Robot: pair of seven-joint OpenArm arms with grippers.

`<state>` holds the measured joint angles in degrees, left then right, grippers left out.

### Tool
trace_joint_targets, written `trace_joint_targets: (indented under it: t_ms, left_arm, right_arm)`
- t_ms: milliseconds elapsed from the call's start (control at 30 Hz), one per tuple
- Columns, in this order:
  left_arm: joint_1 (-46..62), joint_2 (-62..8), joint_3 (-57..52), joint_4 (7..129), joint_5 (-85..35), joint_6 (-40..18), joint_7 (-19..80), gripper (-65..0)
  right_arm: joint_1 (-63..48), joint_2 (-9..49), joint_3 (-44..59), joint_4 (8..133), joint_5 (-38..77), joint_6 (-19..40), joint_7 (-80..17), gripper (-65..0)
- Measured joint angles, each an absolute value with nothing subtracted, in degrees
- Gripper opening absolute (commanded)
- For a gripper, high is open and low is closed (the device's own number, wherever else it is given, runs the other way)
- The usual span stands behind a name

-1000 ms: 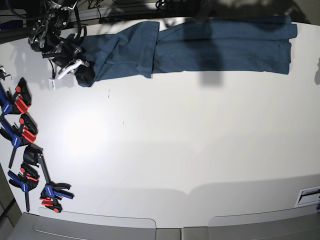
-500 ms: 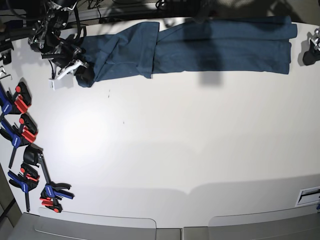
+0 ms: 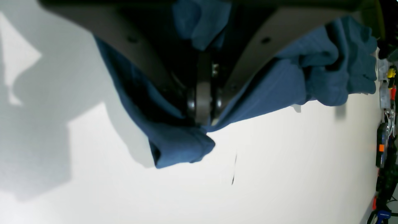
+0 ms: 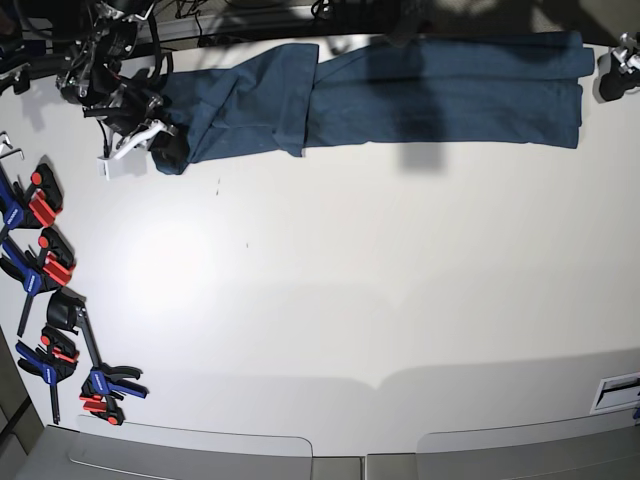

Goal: Fold the T-shirt properly
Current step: 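Grasp the shirt's hem end with the left gripper and fold it inward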

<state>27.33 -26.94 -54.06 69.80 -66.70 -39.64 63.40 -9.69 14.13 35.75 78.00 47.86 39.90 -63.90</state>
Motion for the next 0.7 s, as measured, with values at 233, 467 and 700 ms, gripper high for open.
trace_joint_targets:
  t_ms: [233,467,700]
  left_arm:
    - [27.42,-24.64,-54.06,69.80,-65.69,-39.62,62.57,-31.9]
    - [27.42,-23.59,-52.75,69.80,-65.84,-39.68,61.76,-31.9]
    - [27.27,-23.55,-44.95,69.93,-67.33,-39.75,61.08,-31.9]
  right_arm:
    - [-9.69,14.13,35.75,78.00,47.92,39.90,-63.90,-65.0]
    - [-9.69,14.13,35.75,78.00,47.99,39.90,-63.90,-65.0]
    - [-9.69,14.13,35.75,78.00,47.99,39.90,-63.90,-65.0]
